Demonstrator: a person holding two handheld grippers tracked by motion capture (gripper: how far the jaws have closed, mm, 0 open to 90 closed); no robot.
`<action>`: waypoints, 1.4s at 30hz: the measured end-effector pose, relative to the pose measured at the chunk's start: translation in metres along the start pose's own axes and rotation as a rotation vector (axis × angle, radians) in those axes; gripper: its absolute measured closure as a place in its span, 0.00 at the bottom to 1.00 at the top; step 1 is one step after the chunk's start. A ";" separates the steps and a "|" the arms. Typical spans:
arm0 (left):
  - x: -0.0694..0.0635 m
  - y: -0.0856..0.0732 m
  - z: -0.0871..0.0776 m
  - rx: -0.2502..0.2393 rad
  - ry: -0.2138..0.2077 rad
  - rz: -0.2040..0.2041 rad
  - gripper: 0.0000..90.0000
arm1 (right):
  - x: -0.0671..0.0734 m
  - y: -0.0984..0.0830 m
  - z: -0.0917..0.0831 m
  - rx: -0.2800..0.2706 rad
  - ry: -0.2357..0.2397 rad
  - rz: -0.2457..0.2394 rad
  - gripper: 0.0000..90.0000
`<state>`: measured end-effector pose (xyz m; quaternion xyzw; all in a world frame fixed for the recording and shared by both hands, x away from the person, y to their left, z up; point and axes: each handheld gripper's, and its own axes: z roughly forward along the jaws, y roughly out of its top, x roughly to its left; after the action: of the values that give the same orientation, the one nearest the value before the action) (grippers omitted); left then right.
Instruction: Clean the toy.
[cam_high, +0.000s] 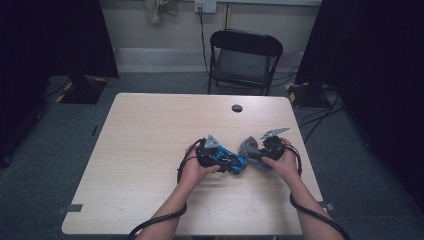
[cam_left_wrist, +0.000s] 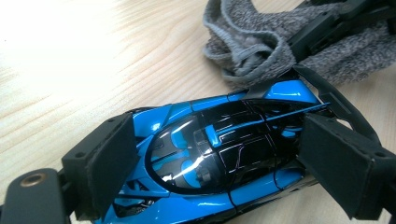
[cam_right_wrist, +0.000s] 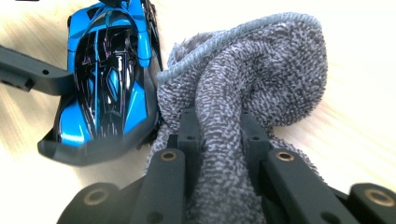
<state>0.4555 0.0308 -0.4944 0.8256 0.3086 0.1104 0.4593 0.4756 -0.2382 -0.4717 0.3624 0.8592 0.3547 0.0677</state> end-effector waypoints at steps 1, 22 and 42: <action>0.000 0.000 0.000 -0.001 0.000 -0.001 0.13 | 0.000 -0.001 -0.002 -0.005 0.000 0.004 0.84; 0.000 0.000 0.000 0.001 0.001 -0.001 0.13 | -0.010 0.023 0.002 -0.075 -0.070 0.046 0.84; 0.000 -0.001 -0.001 0.000 0.003 -0.001 0.13 | 0.012 0.081 0.052 -0.060 -0.077 -0.028 0.84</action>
<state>0.4547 0.0313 -0.4945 0.8253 0.3096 0.1112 0.4591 0.5327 -0.1611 -0.4552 0.3616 0.8499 0.3652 0.1166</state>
